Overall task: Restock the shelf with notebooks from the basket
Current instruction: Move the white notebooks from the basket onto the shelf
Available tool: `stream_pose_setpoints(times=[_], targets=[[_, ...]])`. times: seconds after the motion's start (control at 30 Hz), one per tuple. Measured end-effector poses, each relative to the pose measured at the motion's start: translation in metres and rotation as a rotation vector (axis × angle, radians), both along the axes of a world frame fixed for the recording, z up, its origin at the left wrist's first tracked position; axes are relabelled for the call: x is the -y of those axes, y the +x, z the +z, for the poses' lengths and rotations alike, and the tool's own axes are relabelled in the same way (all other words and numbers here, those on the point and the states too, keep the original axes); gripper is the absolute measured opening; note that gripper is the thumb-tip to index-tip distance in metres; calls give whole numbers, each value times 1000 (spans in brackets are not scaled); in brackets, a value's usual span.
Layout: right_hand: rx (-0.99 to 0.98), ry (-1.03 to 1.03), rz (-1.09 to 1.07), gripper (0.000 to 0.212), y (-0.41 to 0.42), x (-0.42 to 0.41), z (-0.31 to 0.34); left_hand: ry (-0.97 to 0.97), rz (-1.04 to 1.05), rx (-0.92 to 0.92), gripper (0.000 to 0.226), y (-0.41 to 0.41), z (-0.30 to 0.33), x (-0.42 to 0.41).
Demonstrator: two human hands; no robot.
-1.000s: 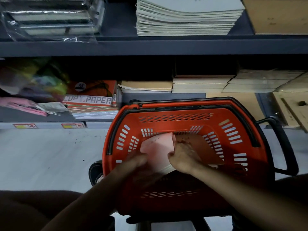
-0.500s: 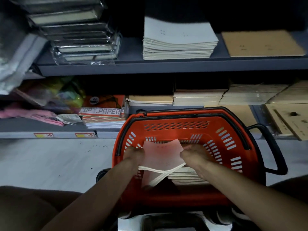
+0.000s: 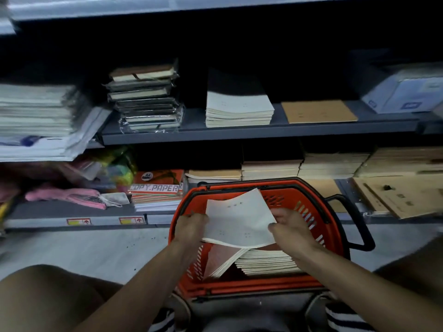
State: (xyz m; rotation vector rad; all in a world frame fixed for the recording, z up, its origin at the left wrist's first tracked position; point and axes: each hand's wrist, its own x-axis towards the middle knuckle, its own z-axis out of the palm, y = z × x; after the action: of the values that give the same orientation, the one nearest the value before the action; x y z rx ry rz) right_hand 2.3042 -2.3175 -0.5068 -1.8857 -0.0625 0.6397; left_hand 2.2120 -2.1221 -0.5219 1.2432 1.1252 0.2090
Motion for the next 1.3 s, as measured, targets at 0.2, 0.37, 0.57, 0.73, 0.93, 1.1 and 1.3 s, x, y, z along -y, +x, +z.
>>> stream_pose_setpoints(times=[0.2,0.37,0.57,0.73,0.93,1.1,1.3], targets=[[202,77,2,40,-23,21,37,113,70,206,19,-17,42,22],[380,220,-57,47,-28,28,61,264,116,362,27,-20,85,36],[519,335,-64,44,-8,20,92,378,171,465,29,-1,126,33],[544,348,-87,43,34,-5,108,380,70,469,34,41,152,8],[537,314,-92,43,93,-38,122,456,-178,495,43,93,172,-27],[565,254,-95,42,150,-68,130,605,-304,451,45,140,171,-65],[700,65,-15,29,205,-105,129,807,-365,269,27,196,167,-98]])
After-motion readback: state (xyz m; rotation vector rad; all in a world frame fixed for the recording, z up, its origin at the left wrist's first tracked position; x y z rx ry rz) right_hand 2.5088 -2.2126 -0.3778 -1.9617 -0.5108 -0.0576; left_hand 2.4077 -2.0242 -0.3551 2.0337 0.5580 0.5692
